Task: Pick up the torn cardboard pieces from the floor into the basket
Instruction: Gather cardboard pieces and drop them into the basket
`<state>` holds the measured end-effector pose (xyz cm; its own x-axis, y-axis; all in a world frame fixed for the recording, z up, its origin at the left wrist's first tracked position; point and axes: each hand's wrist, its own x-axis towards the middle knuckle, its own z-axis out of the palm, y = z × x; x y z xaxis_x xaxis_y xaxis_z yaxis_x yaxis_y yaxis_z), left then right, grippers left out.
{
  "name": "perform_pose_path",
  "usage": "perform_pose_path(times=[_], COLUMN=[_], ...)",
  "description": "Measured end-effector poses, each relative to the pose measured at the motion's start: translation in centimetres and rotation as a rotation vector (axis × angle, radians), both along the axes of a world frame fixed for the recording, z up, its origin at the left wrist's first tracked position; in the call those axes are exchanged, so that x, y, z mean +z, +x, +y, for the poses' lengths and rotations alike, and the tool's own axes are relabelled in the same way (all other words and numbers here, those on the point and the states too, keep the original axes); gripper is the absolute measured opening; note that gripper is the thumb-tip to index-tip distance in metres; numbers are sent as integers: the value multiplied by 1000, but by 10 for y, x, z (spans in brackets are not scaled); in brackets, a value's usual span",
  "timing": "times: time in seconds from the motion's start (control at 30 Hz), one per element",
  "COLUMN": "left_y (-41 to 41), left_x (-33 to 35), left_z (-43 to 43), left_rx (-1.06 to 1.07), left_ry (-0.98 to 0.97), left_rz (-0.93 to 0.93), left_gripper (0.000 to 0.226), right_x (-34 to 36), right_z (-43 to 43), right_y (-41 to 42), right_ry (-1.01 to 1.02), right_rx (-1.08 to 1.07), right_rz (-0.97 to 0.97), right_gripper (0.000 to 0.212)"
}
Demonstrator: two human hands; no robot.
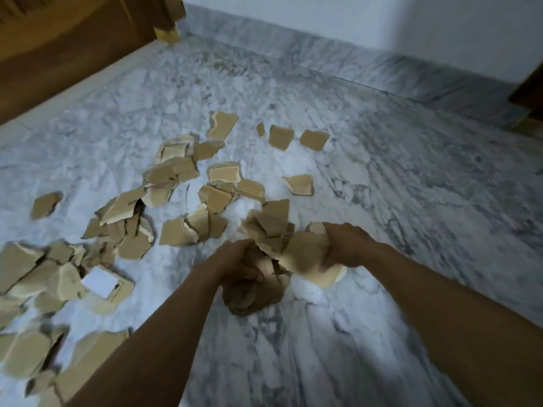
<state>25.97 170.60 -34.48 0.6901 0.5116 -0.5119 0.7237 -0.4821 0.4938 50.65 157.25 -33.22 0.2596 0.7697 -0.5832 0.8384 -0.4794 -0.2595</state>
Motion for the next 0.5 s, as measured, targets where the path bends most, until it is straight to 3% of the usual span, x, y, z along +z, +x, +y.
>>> perform_pose_path(times=[0.1,0.23,0.3,0.4,0.5], left_y=[-5,-4,4,17,21], left_x=[11,36,49,61,77], left_z=[7,12,14,19,29], left_rx=[41,99,69,-20,-47], left_ry=[-55,-178,-195,-158,-24], left_rz=[-42,-109,-74,78,146], left_gripper=[70,58,66,78,44], right_x=[10,22,21,38,59], right_z=[-22,-57,-69,-72,-61], right_y=[9,32,48,57,57], right_ry=[-70,-49,-3,29,53], right_rx=[-69,-280,-384,-439,-500], right_rz=[37,175,266,305,332], right_gripper=[116,112,114,90,70])
